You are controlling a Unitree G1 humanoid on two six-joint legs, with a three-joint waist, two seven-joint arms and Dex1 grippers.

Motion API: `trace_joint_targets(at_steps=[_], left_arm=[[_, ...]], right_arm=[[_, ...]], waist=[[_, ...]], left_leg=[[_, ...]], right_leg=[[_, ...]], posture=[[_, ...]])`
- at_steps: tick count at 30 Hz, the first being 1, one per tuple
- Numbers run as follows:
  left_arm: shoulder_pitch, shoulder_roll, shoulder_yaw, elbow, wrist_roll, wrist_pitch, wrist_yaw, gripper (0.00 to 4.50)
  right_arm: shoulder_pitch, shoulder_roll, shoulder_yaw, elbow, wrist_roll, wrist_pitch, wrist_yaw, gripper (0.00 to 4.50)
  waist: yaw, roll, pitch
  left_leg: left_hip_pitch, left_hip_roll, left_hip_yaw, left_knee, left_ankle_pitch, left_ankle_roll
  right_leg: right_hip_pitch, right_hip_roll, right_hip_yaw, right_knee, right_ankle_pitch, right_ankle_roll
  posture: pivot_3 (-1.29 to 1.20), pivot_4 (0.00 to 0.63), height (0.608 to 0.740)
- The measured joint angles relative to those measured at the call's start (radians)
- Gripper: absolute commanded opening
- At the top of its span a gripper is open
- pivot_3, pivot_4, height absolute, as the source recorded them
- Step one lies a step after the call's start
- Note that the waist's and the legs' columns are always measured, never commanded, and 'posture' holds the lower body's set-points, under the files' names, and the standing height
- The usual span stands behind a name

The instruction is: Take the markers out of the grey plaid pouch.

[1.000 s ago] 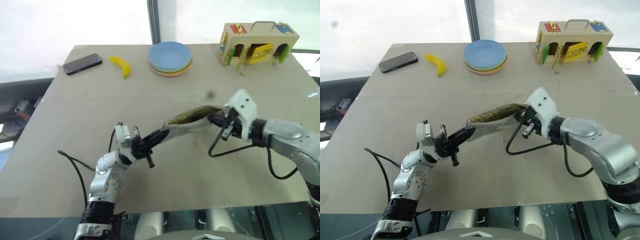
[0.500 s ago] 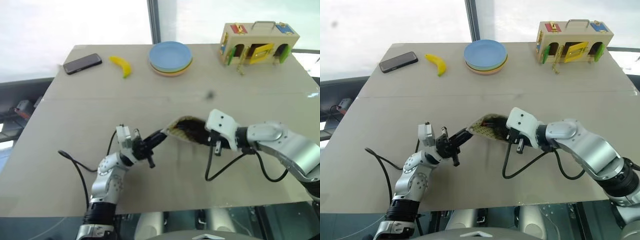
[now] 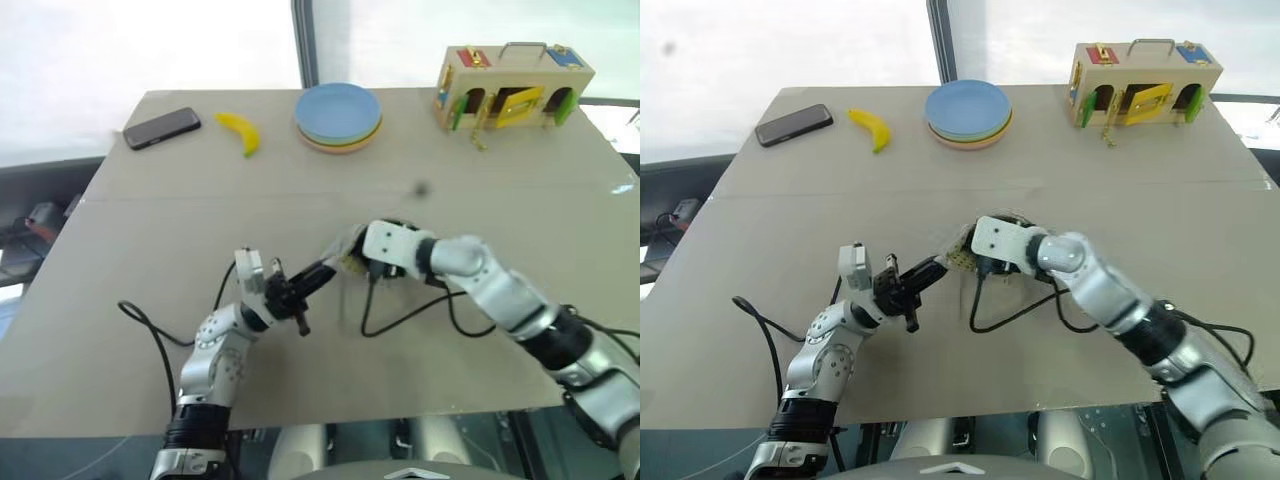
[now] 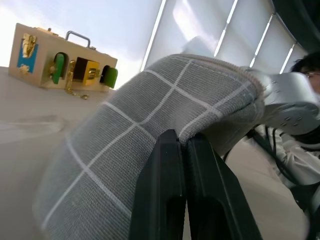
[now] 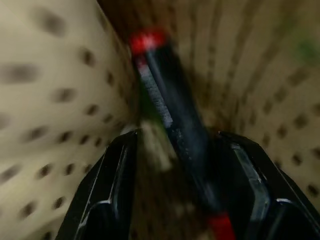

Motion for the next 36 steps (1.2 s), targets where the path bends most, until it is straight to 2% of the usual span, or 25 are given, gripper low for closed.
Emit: trace_joint_targets(at_steps=[2,4,5,6,10,14,17,20,23,25,26,27,29,31,33,36], left_arm=[[0.003,0.0,0.0,0.0,0.003,0.006,0.009,0.0],[0.004,0.0,0.001,-0.001,0.009,0.005,0.021,0.0],[-0.003,0.0,0.002,-0.003,0.026,-0.01,0.036,0.0],[-0.008,0.001,0.003,-0.003,0.04,-0.023,0.044,0.0],[-0.037,0.004,0.012,0.041,0.127,-0.088,0.117,0.0],[-0.076,0.003,0.015,0.102,0.196,-0.141,0.179,0.0],[-0.097,0.001,0.014,0.126,0.21,-0.152,0.198,0.0],[-0.117,-0.002,0.013,0.133,0.218,-0.152,0.209,0.0],[-0.132,-0.003,0.012,0.134,0.218,-0.15,0.211,0.0],[-0.132,-0.002,0.012,0.134,0.218,-0.147,0.211,0.0],[-0.132,-0.001,0.012,0.134,0.218,-0.145,0.212,0.0],[-0.132,-0.002,0.012,0.133,0.217,-0.143,0.212,0.0],[-0.128,0.002,0.017,0.133,0.217,-0.141,0.214,0.0],[-0.125,-0.002,0.014,0.123,0.217,-0.134,0.221,0.0],[-0.119,-0.009,0.0,0.091,0.217,-0.109,0.236,0.0],[-0.122,-0.019,-0.024,0.028,0.217,-0.063,0.271,0.0]], right_arm=[[0.0,0.032,0.001,0.064,-0.033,-0.06,-0.011,1.59],[0.0,0.039,-0.016,0.088,-0.063,-0.112,-0.01,0.73],[0.006,0.031,-0.042,0.071,-0.062,-0.115,0.003,0.44],[0.018,0.02,-0.06,0.053,-0.054,-0.107,0.018,0.37],[0.105,-0.052,-0.22,-0.141,0.078,0.006,0.122,0.37],[0.147,-0.107,-0.406,-0.357,0.277,0.122,0.227,0.37],[0.185,-0.111,-0.493,-0.451,0.413,0.192,0.272,0.37],[0.214,-0.072,-0.556,-0.496,0.521,0.244,0.263,0.37],[0.213,-0.008,-0.709,-0.507,0.622,0.344,0.134,0.37],[0.208,-0.05,-0.787,-0.491,0.617,0.412,0.062,0.37],[0.212,-0.1,-0.81,-0.478,0.603,0.444,0.04,0.37],[0.247,-0.199,-0.827,-0.459,0.576,0.485,0.029,0.37],[0.308,-0.298,-0.83,-0.415,0.522,0.502,0.032,0.37],[0.375,-0.405,-0.765,-0.324,0.429,0.445,0.042,0.37],[0.396,-0.464,-0.659,-0.183,0.313,0.367,0.046,0.37],[0.362,-0.464,-0.542,-0.027,0.205,0.279,0.05,0.37]], waist=[[0.0,0.0,0.0],[-0.001,0.0,0.0],[0.0,-0.001,-0.001],[0.003,-0.001,-0.001],[0.012,-0.001,-0.001],[0.012,-0.001,-0.001],[0.011,-0.001,-0.001],[0.011,-0.001,0.0],[0.013,-0.001,0.0],[0.015,-0.001,0.0],[0.016,-0.001,0.0],[0.02,-0.002,-0.001],[0.017,-0.002,-0.001],[0.013,-0.002,-0.001],[0.008,-0.002,-0.001],[0.004,-0.002,0.0]], left_leg=[[0.0,0.0,0.0,0.0,0.001,-0.001],[0.0,0.0,0.0,0.0,0.001,-0.001],[0.0,0.0,0.0,0.0,0.0,0.0],[0.0,0.0,-0.001,0.0,0.0,0.0],[0.0,0.0,-0.001,0.0,0.0,0.0],[0.0,0.0,-0.002,0.0,0.0,0.0],[0.0,0.001,-0.003,0.0,0.0,0.0],[0.0,0.001,-0.002,0.0,0.0,0.0],[0.0,0.001,-0.002,0.002,0.0,0.0],[-0.001,0.0,-0.003,0.002,0.0,0.0],[-0.001,-0.001,-0.002,0.002,0.0,0.0],[-0.002,-0.002,-0.003,0.002,0.0,0.001],[-0.002,-0.003,-0.002,0.001,-0.001,0.001],[-0.001,-0.003,-0.001,0.001,-0.001,0.001],[0.0,-0.002,0.0,0.0,-0.001,0.001],[0.001,-0.001,0.0,0.0,0.0,0.001]], right_leg=[[0.0,0.0,0.0,0.0,0.002,-0.002],[0.0,0.0,0.0,0.0,0.002,-0.002],[0.001,0.0,0.0,0.0,0.001,-0.002],[0.001,0.0,-0.001,0.0,0.001,-0.002],[0.001,0.0,-0.001,0.0,0.002,-0.003],[0.001,0.0,-0.002,0.0,0.002,-0.003],[0.001,0.0,-0.002,0.0,0.002,-0.003],[0.001,0.0,-0.002,0.0,0.002,-0.003],[0.001,-0.001,-0.002,0.001,0.002,-0.003],[0.001,-0.002,-0.002,0.001,0.002,-0.003],[0.001,-0.003,-0.002,0.001,0.002,-0.003],[0.002,-0.003,-0.002,0.0,0.002,-0.003],[0.002,-0.003,-0.001,-0.001,0.002,-0.003],[0.002,-0.003,-0.001,-0.002,0.002,-0.003],[0.001,-0.002,0.001,-0.002,0.001,-0.002],[0.001,0.0,0.002,0.0,-0.001,0.001]], posture=[[0.0,0.15,0.74],[0.0,0.15,0.74],[0.0,0.15,0.74],[0.0,0.15,0.74],[0.0,0.15,0.74],[0.0,0.15,0.74],[0.0,0.15,0.74],[0.0,0.15,0.74],[0.0,0.15,0.74],[0.0,0.15,0.74],[0.0,0.15,0.74],[0.0,0.15,0.74],[0.0,0.15,0.74],[0.0,0.15,0.74],[0.0,0.15,0.74],[0.0,0.15,0.74]])
